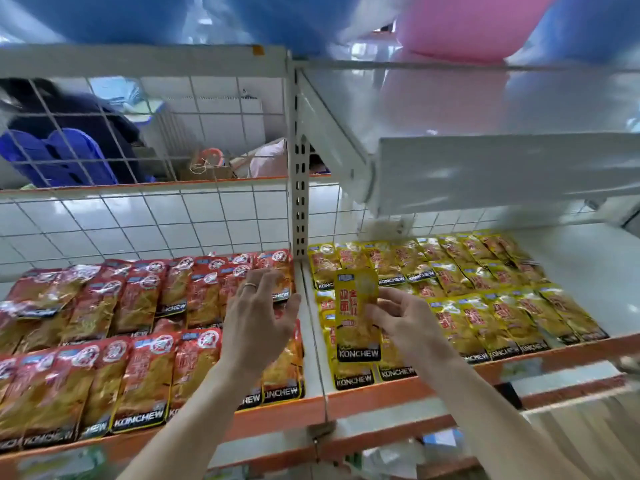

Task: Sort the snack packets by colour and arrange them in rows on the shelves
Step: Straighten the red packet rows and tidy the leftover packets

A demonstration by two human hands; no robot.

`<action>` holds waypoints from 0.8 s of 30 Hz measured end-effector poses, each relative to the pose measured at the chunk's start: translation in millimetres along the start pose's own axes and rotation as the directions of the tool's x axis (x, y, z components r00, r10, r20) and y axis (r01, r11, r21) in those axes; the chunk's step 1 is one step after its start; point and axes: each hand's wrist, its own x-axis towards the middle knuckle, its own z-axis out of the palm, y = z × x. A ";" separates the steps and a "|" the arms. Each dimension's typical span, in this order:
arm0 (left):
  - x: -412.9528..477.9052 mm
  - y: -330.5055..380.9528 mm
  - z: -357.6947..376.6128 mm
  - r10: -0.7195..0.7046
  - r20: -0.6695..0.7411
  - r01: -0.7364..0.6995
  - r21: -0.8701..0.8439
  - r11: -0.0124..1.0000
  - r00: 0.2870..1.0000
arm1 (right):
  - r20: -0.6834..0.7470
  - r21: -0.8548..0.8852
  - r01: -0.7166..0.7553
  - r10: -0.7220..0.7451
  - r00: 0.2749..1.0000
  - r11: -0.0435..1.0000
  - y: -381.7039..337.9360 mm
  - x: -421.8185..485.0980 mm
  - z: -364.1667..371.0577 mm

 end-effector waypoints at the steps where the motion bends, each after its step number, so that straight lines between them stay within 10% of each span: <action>1: -6.4 10.9 5.4 0.018 -0.006 -0.018 0.001 1.000 1.000 | -0.002 0.008 -0.004 0.004 1.000 1.000 1.9 -1.4 -11.6; 24: -63.8 161.8 132.1 0.141 0.126 -0.162 0.172 0.972 0.982 | -0.048 0.010 -0.034 0.035 0.998 0.999 36.7 -7.5 -212.0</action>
